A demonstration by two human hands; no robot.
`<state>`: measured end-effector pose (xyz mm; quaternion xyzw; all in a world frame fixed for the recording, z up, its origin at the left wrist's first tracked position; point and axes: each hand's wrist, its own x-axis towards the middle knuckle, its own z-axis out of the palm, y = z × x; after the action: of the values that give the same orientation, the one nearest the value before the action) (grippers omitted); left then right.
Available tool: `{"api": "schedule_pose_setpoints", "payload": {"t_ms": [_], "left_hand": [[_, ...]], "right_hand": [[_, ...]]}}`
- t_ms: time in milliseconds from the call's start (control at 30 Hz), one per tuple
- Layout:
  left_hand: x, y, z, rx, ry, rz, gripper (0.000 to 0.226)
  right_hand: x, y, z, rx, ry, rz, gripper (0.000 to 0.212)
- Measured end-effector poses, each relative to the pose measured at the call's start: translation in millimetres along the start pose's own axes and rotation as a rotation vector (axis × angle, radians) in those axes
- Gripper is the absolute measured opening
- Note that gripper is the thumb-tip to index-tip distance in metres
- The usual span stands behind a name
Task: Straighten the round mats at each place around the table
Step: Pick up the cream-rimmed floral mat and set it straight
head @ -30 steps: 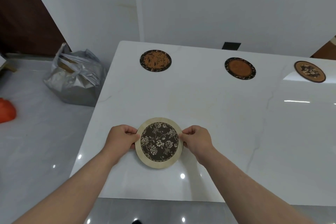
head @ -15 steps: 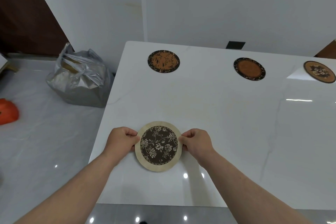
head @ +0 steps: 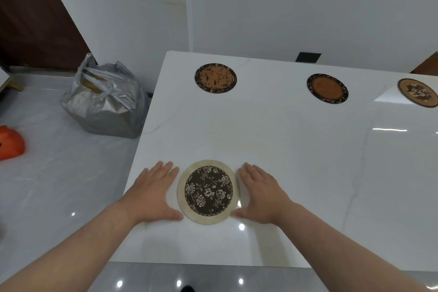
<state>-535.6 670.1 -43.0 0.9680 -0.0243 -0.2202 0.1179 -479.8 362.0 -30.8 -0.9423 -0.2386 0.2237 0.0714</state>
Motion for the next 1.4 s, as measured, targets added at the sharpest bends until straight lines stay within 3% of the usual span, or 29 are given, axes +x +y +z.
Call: {"api": "schedule_pose_setpoints", "payload": {"t_ms": [100,333,600,1400], "left_hand": [[-2.3,1.9,9.8,0.037,-0.025,0.026,0.130],[0.8,9.0,8.2,-0.029,0.057,-0.008,0.113],[1.4,10.5,7.2,-0.042,0.057,-0.016,0.111],[5.7,13.7,9.6,-0.030,0.061,-0.045,0.107]], "right_hand": [[-1.0,-2.1,12.8,-0.091,-0.015,-0.047,0.122],[2.2,-7.3,7.1,-0.056,0.043,-0.037,0.109],[2.7,-7.9,-1.1,-0.014,0.071,-0.010,0.098],[5.1,-2.6,-0.7,-0.018,0.076,0.007,0.096]]}}
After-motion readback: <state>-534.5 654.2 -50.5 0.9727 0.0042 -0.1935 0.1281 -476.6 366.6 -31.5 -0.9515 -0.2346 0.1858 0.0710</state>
